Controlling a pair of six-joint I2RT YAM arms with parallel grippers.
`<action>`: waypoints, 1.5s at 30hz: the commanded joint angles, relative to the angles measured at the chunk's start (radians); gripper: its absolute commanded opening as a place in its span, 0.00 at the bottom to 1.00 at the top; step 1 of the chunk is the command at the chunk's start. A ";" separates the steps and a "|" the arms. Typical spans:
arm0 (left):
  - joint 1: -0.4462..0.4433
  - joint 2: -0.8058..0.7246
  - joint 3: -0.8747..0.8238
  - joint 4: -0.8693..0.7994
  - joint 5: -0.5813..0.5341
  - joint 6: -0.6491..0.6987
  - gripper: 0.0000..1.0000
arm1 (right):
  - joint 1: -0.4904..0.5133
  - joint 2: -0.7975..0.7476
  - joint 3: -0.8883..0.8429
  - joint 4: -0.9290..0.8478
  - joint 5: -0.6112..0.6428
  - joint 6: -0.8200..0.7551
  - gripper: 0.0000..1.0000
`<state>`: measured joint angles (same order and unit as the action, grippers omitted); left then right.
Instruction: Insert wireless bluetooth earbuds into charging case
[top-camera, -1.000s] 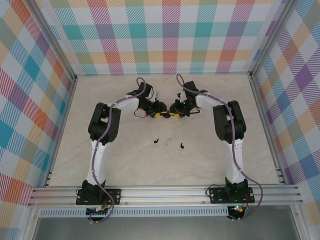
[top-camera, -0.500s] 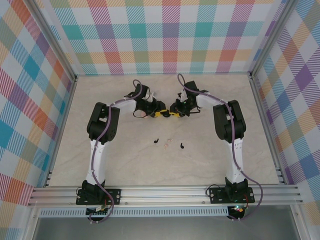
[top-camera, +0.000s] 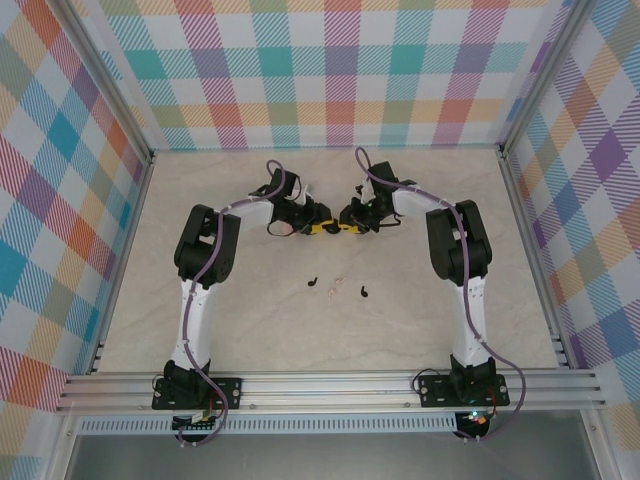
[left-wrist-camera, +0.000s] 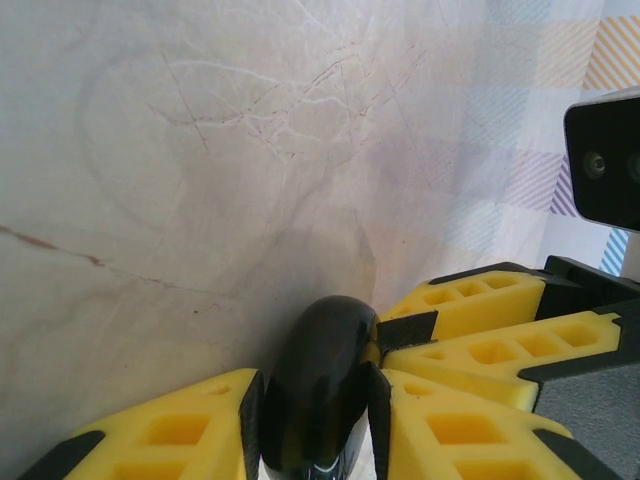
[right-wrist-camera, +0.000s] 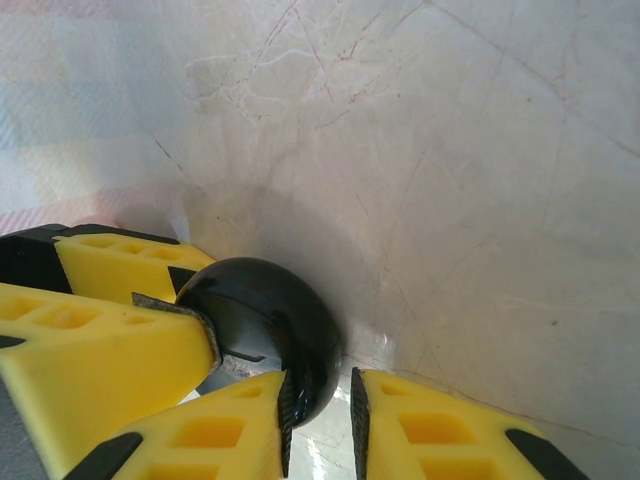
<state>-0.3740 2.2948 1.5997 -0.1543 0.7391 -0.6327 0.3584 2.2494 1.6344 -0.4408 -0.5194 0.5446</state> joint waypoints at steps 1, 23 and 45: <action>-0.038 0.012 -0.010 -0.014 0.012 0.004 0.35 | -0.002 0.038 -0.002 0.014 -0.012 0.018 0.26; -0.023 -0.011 0.028 -0.109 -0.063 0.061 0.26 | -0.032 -0.074 -0.097 0.057 -0.014 0.013 0.31; -0.012 -0.051 0.047 -0.183 -0.106 0.101 0.38 | -0.035 -0.077 -0.105 0.051 -0.007 0.007 0.34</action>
<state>-0.3939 2.2841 1.6337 -0.2668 0.6682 -0.5564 0.3302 2.2147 1.5444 -0.3767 -0.5331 0.5655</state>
